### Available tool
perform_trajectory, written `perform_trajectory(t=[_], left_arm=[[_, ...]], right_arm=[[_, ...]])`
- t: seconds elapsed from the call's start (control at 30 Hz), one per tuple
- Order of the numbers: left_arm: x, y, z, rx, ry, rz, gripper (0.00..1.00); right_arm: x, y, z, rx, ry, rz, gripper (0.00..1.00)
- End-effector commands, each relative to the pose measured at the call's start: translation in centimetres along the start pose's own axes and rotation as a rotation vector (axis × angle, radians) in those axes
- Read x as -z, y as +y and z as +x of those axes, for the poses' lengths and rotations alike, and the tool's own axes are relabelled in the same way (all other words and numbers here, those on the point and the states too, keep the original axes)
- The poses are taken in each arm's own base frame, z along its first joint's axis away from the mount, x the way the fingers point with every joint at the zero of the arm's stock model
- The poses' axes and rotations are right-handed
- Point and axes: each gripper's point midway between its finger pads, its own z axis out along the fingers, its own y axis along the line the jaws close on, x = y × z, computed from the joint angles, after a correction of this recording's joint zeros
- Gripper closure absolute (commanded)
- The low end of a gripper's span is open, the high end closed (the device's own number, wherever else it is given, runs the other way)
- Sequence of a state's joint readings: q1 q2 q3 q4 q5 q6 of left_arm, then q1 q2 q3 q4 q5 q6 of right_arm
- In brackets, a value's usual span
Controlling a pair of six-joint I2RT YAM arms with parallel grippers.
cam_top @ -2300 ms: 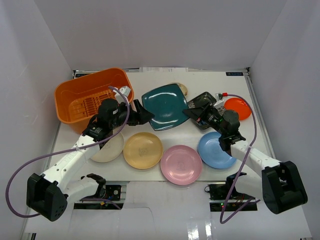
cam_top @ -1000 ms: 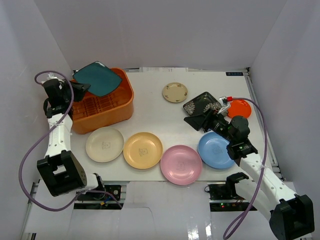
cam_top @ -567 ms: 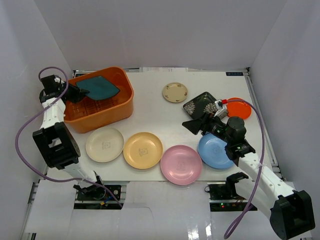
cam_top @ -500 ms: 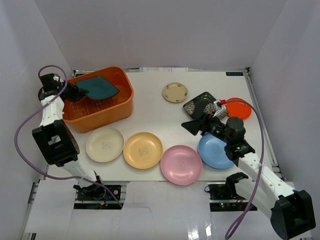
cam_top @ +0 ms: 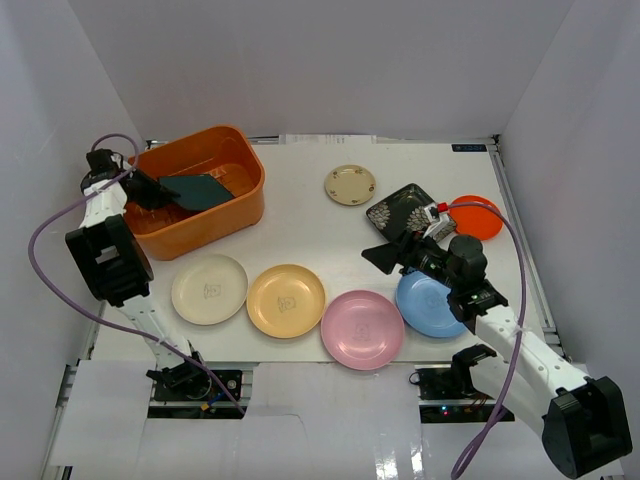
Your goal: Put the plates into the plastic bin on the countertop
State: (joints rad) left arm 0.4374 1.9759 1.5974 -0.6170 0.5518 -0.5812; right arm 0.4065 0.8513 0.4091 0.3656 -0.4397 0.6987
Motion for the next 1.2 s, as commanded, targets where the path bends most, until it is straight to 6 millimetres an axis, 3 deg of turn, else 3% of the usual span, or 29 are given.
perform_trajectory(t=[0.0, 0.03, 0.07, 0.13, 0.17, 0.23, 0.4, 0.43, 0.5, 0.57, 0.7, 0.8, 0.87, 0.9, 0.97, 1.0, 1.03, 1.07, 1.17], left_arm=[[2.3, -3.7, -0.7, -0.074, -0.034, 0.113, 0.84], [2.4, -3.7, -0.8, -0.075, -0.039, 0.113, 0.74], [2.4, -3.8, -0.8, -0.075, -0.042, 0.113, 0.53], [2.8, -4.5, -1.0, -0.080, -0.057, 0.128, 0.30], [3.1, -4.8, -1.1, -0.079, -0.064, 0.135, 0.12], [4.0, -6.2, -1.3, -0.075, -0.086, 0.180, 0.02], [5.6, -7.1, -1.3, -0.078, -0.161, 0.190, 0.02], [6.7, -7.7, -1.3, -0.089, -0.192, 0.192, 0.02], [7.1, -7.2, -1.3, -0.092, -0.259, 0.139, 0.02], [9.0, -7.7, -1.4, -0.107, -0.349, 0.111, 0.02], [10.7, -6.7, -1.3, -0.103, -0.482, 0.052, 0.02], [11.1, -7.2, -0.5, -0.118, -0.498, 0.076, 0.02], [11.6, -8.7, 0.4, -0.150, -0.517, 0.120, 0.02], [10.9, -8.8, 1.8, -0.162, -0.493, 0.129, 0.02], [12.0, -10.6, 3.0, -0.217, -0.513, 0.189, 0.02], [11.5, -11.5, 4.8, -0.250, -0.486, 0.214, 0.02], [12.7, -13.0, 5.6, -0.288, -0.504, 0.261, 0.02], [12.4, -14.1, 7.7, -0.327, -0.464, 0.306, 0.02], [14.1, -17.7, 11.5, -0.427, -0.424, 0.467, 0.02]], right_arm=[[-0.2, -0.3, 0.0, 0.020, -0.008, 0.008, 0.04], [-0.3, -0.4, 0.0, 0.018, -0.006, 0.012, 0.04], [-0.3, -0.6, 0.1, 0.016, -0.006, 0.018, 0.04], [-0.5, -0.9, 0.2, 0.011, 0.000, 0.031, 0.04], [-0.5, -1.0, 0.1, 0.011, -0.001, 0.036, 0.04], [-0.7, -1.5, 0.2, 0.009, 0.008, 0.059, 0.04], [-0.8, -3.4, -0.5, 0.012, -0.004, 0.172, 0.02], [-0.8, -3.7, -0.6, 0.008, -0.015, 0.193, 0.00], [-0.6, -5.0, -0.9, -0.011, -0.038, 0.266, 0.12], [-0.5, -5.6, -1.5, -0.017, -0.060, 0.313, 0.25], [0.0, -8.0, -2.6, -0.026, -0.114, 0.451, 0.43], [0.3, -9.3, -3.2, -0.033, -0.140, 0.509, 0.51], [0.3, -10.3, -3.6, -0.044, -0.153, 0.551, 0.55], [0.4, -10.7, -3.7, -0.048, -0.161, 0.567, 0.57], [0.8, -12.0, -4.2, -0.074, -0.181, 0.613, 0.58], [0.9, -12.5, -4.3, -0.084, -0.186, 0.626, 0.58], [1.3, -13.4, -4.6, -0.104, -0.197, 0.650, 0.58], [1.5, -13.9, -4.8, -0.123, -0.204, 0.662, 0.58], [2.5, -16.1, -5.0, -0.171, -0.213, 0.715, 0.56]])
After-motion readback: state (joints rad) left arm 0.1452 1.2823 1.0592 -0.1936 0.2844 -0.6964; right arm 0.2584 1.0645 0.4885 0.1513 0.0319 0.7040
